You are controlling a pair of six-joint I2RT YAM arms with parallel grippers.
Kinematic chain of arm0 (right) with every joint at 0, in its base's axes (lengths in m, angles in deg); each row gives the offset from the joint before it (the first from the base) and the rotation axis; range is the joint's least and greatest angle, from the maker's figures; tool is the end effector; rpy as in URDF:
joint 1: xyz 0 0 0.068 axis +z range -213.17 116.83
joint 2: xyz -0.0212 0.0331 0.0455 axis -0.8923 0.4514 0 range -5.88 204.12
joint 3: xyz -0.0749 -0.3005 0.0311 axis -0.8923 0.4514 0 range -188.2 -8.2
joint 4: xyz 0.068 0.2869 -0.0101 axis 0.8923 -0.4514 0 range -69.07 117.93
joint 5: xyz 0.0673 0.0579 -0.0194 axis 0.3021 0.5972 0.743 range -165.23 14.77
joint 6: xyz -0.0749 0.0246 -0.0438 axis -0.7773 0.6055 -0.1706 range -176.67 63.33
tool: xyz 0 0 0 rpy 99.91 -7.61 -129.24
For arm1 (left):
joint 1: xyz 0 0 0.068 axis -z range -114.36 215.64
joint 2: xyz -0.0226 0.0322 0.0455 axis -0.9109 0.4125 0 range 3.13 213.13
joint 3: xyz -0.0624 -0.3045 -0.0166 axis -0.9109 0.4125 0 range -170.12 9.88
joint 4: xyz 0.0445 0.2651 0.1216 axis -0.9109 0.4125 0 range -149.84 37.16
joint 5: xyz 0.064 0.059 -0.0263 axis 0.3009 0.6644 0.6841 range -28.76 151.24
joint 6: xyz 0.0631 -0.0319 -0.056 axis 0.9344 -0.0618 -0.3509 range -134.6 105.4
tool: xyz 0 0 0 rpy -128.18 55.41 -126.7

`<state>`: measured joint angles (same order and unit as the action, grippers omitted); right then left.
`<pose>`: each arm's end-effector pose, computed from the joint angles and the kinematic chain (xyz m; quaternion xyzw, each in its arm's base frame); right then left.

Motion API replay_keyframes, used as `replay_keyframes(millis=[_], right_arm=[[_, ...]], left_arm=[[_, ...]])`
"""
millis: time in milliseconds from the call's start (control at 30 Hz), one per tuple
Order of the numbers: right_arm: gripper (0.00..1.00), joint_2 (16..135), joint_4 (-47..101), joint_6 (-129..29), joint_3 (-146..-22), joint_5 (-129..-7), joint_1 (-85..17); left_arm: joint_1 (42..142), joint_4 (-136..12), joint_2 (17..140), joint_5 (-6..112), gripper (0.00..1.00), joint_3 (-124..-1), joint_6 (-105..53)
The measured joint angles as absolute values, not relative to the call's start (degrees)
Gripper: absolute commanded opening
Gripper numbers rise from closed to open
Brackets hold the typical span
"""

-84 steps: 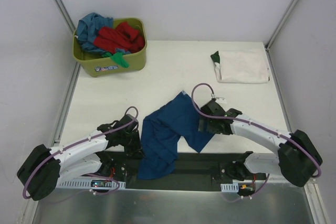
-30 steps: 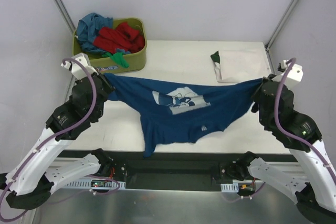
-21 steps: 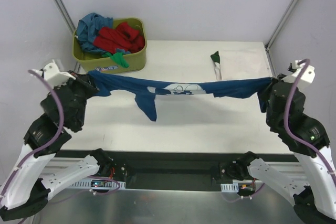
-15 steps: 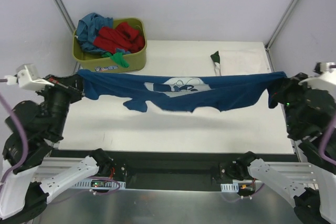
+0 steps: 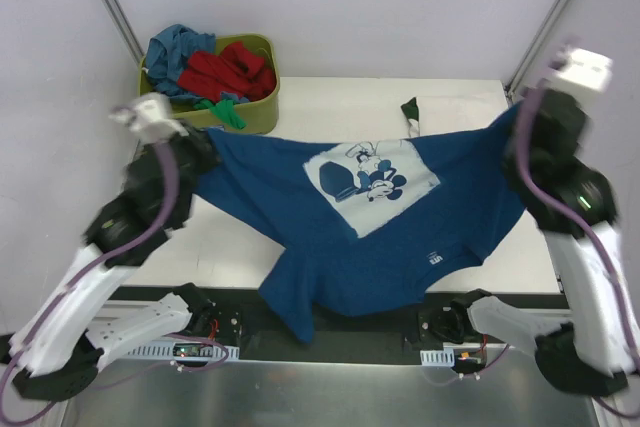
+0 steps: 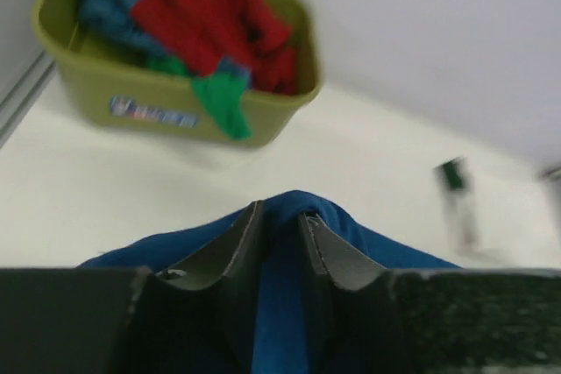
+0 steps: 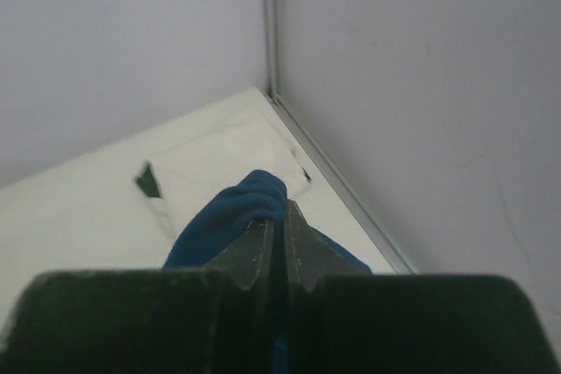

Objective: Fold and stack the t-shirts
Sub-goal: Flatten out the tshirt

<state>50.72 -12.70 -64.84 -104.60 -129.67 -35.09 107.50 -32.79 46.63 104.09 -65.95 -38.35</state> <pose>0.1640 0.0131 0.5908 0.1081 0.7018 -0.2130 0.6711 0.1388 -0.0508 0.5354 -0.1678 0.6619 -0.1658 0.7115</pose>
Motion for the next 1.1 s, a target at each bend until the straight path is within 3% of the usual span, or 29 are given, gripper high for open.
replay_keyframes(millis=[33, 67, 133, 167, 200, 333, 433, 600, 833, 1100], right_arm=[[0.02, 54.1, -12.4, -64.9, -103.6, -129.4, -37.6], [0.06, 57.8, -12.2, -65.0, -102.7, -128.7, -39.4], [0.4, 68.0, -11.6, -64.8, -101.1, -126.4, -43.2], [0.48, 74.2, -11.3, -64.8, -100.7, -125.1, -44.6], [0.97, 80.2, -11.5, -64.6, -100.6, -123.9, -45.4], [0.97, 96.9, -15.8, -63.5, -100.6, -122.5, -46.3], [0.97, 99.2, -19.3, -61.6, -100.4, -122.4, -45.7], [0.97, 90.1, -19.2, -55.0, -93.7, -117.4, -43.3], [0.97, 73.7, -12.3, -48.0, -70.4, -91.6, -32.0], [0.97, 79.3, -3.6, -41.6, -65.8, -72.9, -9.9]], left_arm=[[106.8, -32.9, 49.5, 105.9, 0.39, -62.5, -39.5], [105.9, -32.7, 52.0, 106.1, 0.65, -59.9, -40.3], [99.1, -32.2, 59.3, 100.6, 0.85, -53.6, -43.0], [95.5, -32.0, 63.1, 97.0, 0.98, -51.0, -44.7], [92.4, -31.7, 66.0, 94.7, 0.99, -49.0, -46.0], [85.4, -27.4, 71.8, 88.1, 0.99, -42.7, -50.2], [85.5, -26.8, 69.9, 86.0, 0.99, -42.4, -51.8], [85.5, -28.0, 65.3, 83.9, 0.99, -40.6, -53.7], [84.6, -27.9, 64.1, 82.8, 0.99, -35.8, -55.2], [77.4, -27.9, 61.5, 80.9, 0.99, -31.0, -57.9]])
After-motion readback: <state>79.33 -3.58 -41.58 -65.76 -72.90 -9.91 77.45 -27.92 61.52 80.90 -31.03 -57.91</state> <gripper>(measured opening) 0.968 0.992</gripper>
